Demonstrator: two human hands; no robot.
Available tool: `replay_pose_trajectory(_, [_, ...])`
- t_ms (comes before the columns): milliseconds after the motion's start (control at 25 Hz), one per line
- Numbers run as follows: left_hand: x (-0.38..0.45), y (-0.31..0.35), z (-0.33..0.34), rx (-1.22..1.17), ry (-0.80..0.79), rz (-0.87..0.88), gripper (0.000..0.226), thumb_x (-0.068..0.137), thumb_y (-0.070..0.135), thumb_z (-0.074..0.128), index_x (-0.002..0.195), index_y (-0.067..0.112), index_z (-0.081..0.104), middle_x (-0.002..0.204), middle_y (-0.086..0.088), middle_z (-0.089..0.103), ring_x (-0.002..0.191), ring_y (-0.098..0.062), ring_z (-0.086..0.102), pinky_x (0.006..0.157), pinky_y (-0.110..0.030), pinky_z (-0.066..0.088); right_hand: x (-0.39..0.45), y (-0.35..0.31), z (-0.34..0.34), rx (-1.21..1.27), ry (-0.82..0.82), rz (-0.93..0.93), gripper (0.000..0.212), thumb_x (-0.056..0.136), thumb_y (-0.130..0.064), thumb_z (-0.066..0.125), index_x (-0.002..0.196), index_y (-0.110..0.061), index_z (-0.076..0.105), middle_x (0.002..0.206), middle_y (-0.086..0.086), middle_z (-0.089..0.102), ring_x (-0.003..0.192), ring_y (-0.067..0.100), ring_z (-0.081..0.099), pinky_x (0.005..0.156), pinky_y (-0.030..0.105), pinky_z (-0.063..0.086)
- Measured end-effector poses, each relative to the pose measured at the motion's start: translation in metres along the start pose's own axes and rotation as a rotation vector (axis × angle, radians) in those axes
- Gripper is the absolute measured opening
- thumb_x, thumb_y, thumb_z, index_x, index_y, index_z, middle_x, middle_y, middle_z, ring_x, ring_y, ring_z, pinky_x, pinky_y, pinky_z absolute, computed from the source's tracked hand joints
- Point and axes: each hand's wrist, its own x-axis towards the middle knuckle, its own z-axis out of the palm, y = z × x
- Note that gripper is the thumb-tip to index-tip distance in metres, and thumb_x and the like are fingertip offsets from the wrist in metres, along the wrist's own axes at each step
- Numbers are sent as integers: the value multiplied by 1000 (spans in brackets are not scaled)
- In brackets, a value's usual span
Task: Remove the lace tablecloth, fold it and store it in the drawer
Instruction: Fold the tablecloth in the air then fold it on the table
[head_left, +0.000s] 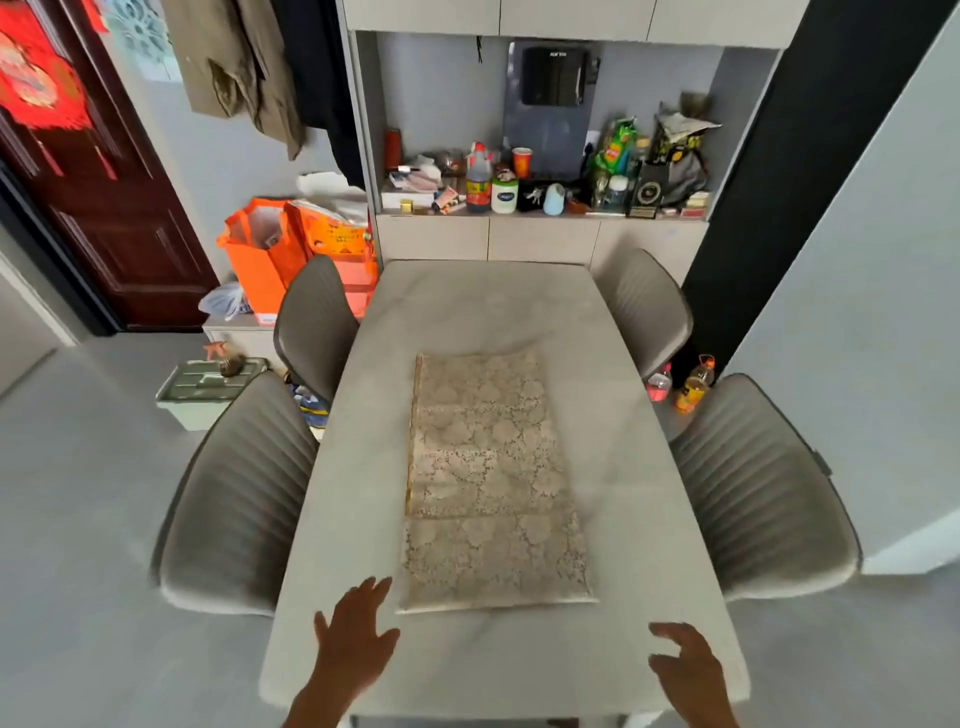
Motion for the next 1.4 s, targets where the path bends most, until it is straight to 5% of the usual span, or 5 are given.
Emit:
replay_pose_trajectory(160, [1,21,-7,-66,108,78,59,99,39,46,152,34,20,161,9,19,149,-13,14,119,-51,4,-28,-26,26,-67,-94,6,37,79,-5,71,113,-18,66,148,11,45,129,27,49,104,31,34])
replay_pose_trajectory(480, [5,95,-14,-264,238,171,55,96,32,55,147,28,37,155,6,35,145,-16,27,118,-52,5,-5,-91,-6,-72,-173,-303,25,89,-15,66,108,-31,63,150,2,42,140,17,36,105,24,29])
replay_pose_trajectory(800, [19,259,51,-379,430,82,58,90,19,67,143,13,45,147,-9,49,137,-26,43,114,-50,30,90,-93,-138,37,-331,-565,23,89,-15,65,105,-31,65,138,-12,46,132,12,44,108,35,39])
replay_pose_trajectory(1000, [14,387,100,-482,499,-28,65,87,17,70,145,10,41,146,-12,50,134,-30,46,111,-47,37,145,-76,-246,15,-426,-675,21,89,-16,65,104,-30,66,134,-14,47,127,6,46,103,27,38])
replay_pose_trajectory(1400, [134,500,123,-588,699,-107,60,87,14,70,140,1,46,141,-19,53,132,-33,49,108,-39,38,306,-151,-291,-42,-644,-786,27,91,-14,59,109,-32,65,129,-24,45,118,3,49,87,11,38])
